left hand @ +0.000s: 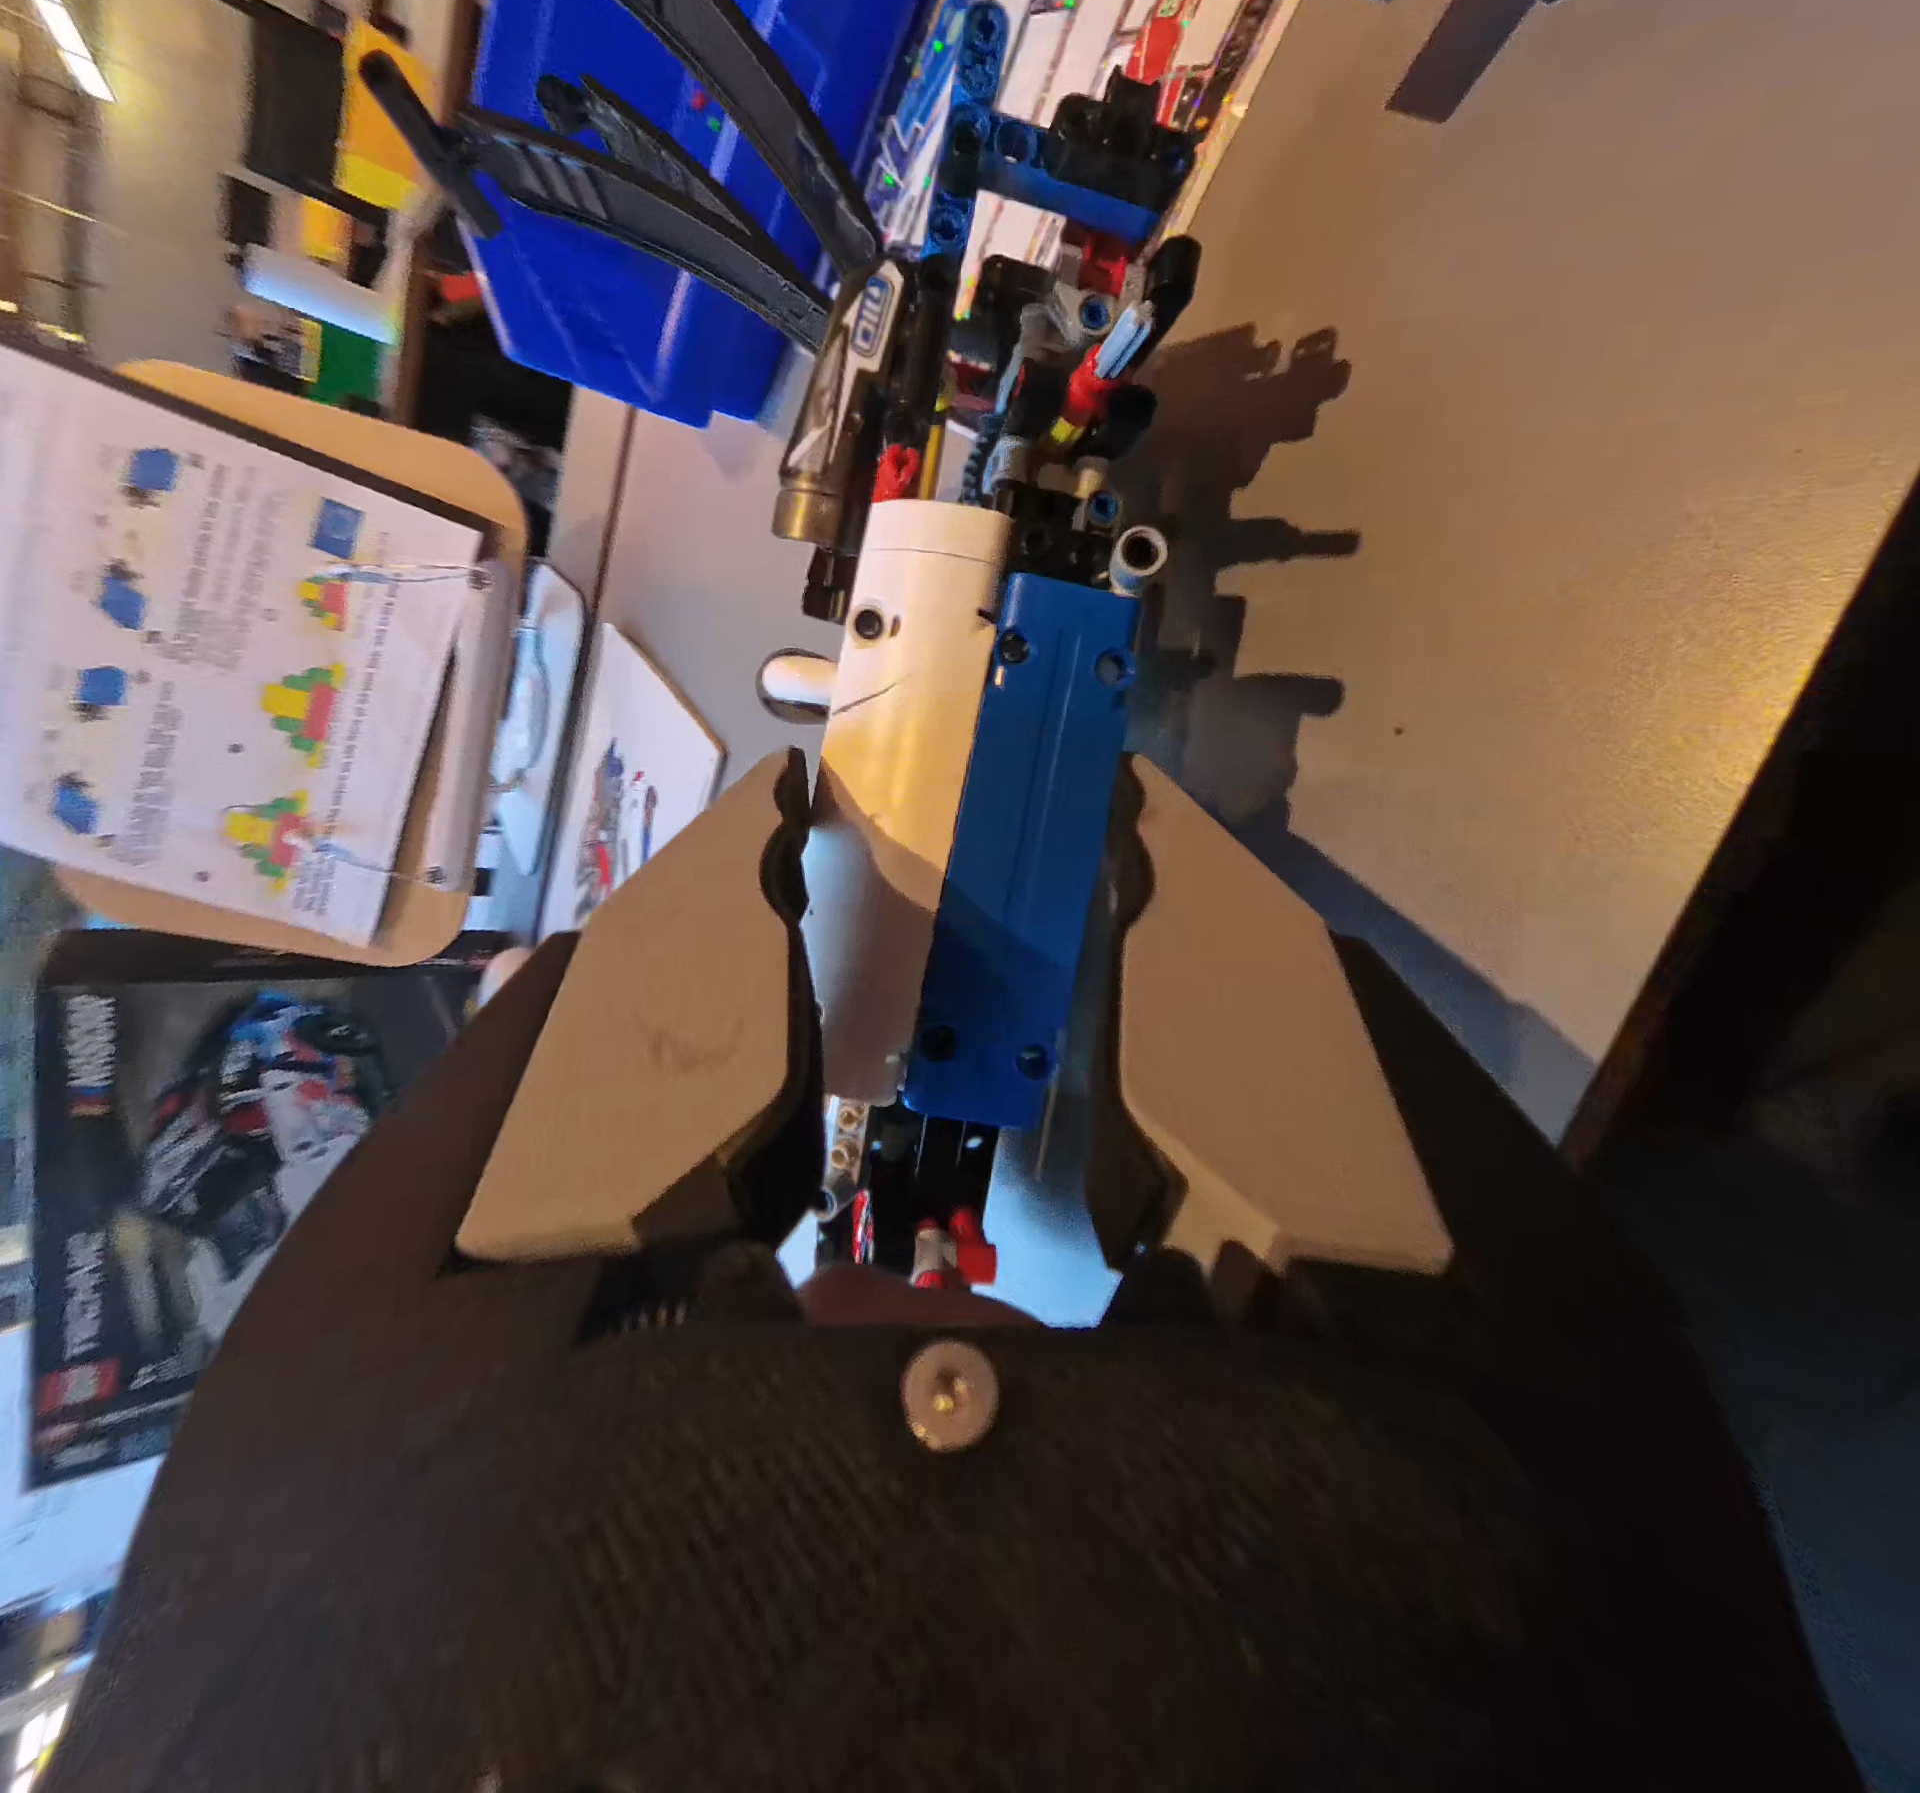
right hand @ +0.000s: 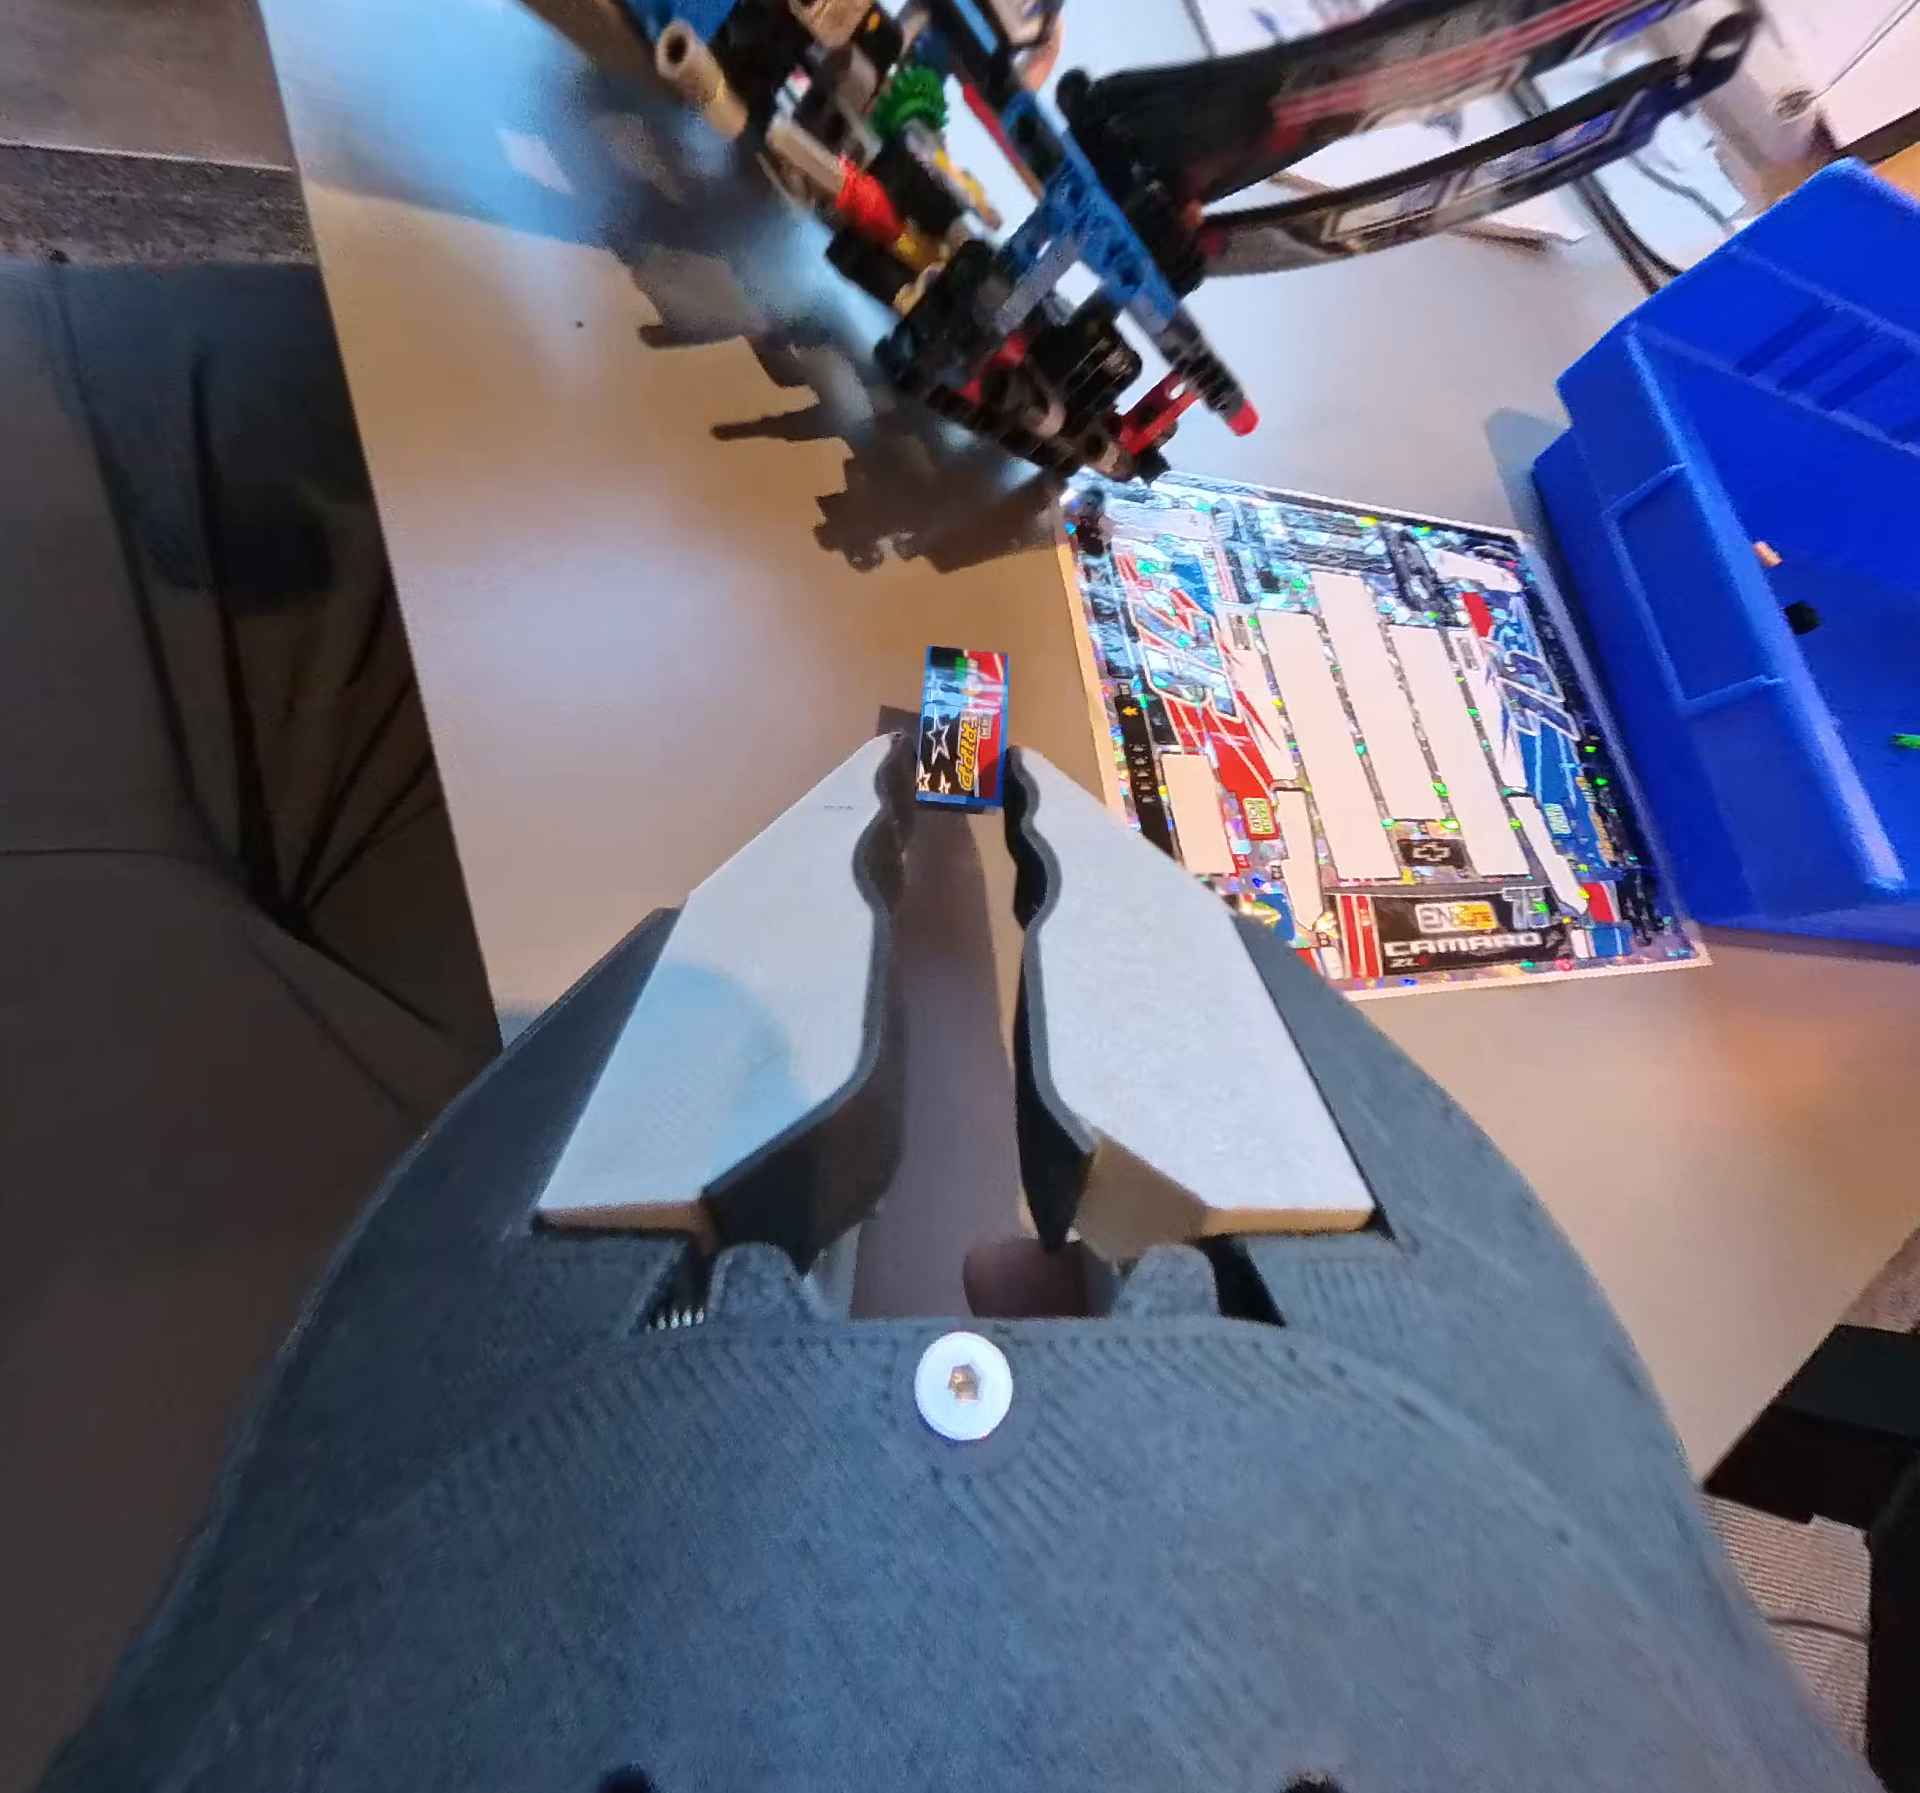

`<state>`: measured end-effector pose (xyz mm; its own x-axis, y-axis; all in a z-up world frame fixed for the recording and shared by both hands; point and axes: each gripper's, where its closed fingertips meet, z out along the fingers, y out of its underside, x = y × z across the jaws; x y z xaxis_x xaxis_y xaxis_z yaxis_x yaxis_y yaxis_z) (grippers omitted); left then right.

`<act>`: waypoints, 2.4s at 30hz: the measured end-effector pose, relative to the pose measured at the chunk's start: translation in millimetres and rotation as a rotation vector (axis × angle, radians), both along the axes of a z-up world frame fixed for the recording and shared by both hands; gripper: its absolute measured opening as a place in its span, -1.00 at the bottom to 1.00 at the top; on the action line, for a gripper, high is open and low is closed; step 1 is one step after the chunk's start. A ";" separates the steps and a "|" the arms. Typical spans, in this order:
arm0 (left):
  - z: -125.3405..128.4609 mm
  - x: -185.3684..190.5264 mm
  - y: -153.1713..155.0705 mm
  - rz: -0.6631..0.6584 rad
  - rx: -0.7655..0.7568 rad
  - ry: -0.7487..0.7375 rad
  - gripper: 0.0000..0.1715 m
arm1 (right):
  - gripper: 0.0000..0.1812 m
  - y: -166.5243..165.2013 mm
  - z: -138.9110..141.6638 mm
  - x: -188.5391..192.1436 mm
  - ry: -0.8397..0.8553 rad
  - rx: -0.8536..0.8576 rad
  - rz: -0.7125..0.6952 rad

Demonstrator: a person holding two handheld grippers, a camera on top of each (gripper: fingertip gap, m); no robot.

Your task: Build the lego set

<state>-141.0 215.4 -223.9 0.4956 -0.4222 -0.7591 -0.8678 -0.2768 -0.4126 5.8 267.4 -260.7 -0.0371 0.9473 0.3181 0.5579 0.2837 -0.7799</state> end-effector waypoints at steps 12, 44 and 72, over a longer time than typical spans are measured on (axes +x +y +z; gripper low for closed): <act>-17.6 7.2 -11.6 0.050 0.184 0.206 -0.35 | -0.83 5.1 17.9 -3.7 0.126 0.152 -0.032; -17.1 10.5 -14.3 0.054 0.216 0.169 -0.35 | -0.64 -10.6 -24.2 29.0 -0.191 -0.261 -0.262; -17.7 9.2 -14.9 0.056 0.223 0.146 -0.35 | -0.64 -4.5 -25.0 24.1 -0.084 -0.269 -0.245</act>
<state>-131.8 200.4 -241.6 0.3919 -0.2115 -0.8954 -0.9085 -0.2428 -0.3403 30.0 262.8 -285.7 0.1859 0.9806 0.0621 0.6489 -0.0750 -0.7572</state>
